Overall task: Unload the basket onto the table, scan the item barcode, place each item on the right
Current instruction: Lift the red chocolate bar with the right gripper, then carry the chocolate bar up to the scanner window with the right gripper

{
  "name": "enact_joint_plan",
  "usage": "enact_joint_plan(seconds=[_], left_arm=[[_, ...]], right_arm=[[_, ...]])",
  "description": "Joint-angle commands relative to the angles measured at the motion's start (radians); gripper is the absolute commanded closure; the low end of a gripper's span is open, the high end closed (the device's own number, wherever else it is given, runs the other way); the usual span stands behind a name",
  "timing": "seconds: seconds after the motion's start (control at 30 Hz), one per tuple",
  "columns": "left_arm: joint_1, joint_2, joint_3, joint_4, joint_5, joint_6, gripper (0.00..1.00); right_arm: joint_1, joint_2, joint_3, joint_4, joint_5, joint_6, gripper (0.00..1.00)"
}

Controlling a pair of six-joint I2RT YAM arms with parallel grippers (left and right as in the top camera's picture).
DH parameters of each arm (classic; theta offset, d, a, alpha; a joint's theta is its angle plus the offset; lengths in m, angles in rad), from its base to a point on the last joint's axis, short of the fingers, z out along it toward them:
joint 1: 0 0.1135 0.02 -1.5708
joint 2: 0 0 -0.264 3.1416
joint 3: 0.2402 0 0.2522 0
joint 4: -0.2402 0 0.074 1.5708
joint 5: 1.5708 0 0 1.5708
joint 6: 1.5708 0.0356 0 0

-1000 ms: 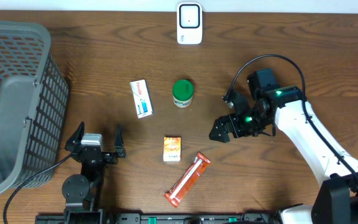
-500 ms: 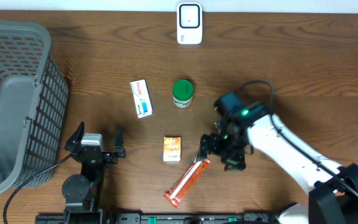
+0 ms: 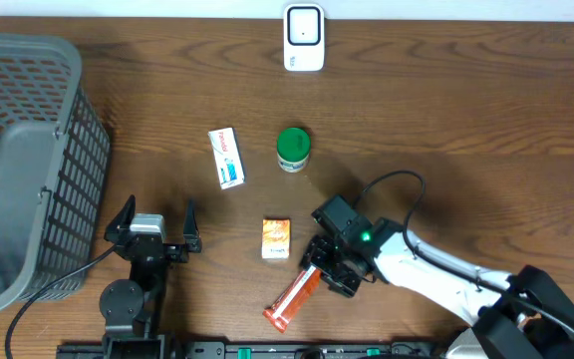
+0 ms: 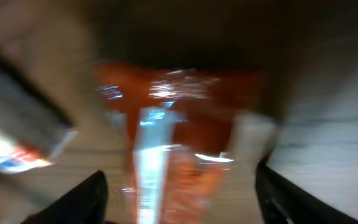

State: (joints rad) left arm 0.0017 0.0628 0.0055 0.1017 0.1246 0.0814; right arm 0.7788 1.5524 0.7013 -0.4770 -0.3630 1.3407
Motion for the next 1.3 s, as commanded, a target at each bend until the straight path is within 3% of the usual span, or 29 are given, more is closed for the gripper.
enact_joint_plan(seconds=[0.0,0.27,0.37,0.73,0.9,1.27], left_arm=[[-0.001,-0.006,-0.001,0.003,-0.009,-0.005,0.04],[-0.001,-0.006,-0.001,0.003,-0.009,-0.005,0.04],[-0.001,-0.006,-0.001,0.003,-0.009,-0.005,0.04],[-0.001,-0.006,-0.001,0.003,-0.009,-0.005,0.04],[-0.001,-0.006,-0.001,0.003,-0.009,-0.005,0.04],[-0.001,-0.006,-0.001,0.003,-0.009,-0.005,0.04]], right_arm=[[0.034,0.009,-0.047,0.035,0.046,0.085,0.35],[0.044,0.009,-0.051,0.039,0.104,0.084,0.71],[0.044,0.009,-0.051,0.039,0.124,0.074,0.98],[0.034,-0.055,-0.038,0.066,0.156,-0.087,0.99],[0.003,-0.235,-0.009,-0.011,0.155,-0.185,0.99],[-0.067,-0.698,0.032,-0.190,0.147,-0.187,0.99]])
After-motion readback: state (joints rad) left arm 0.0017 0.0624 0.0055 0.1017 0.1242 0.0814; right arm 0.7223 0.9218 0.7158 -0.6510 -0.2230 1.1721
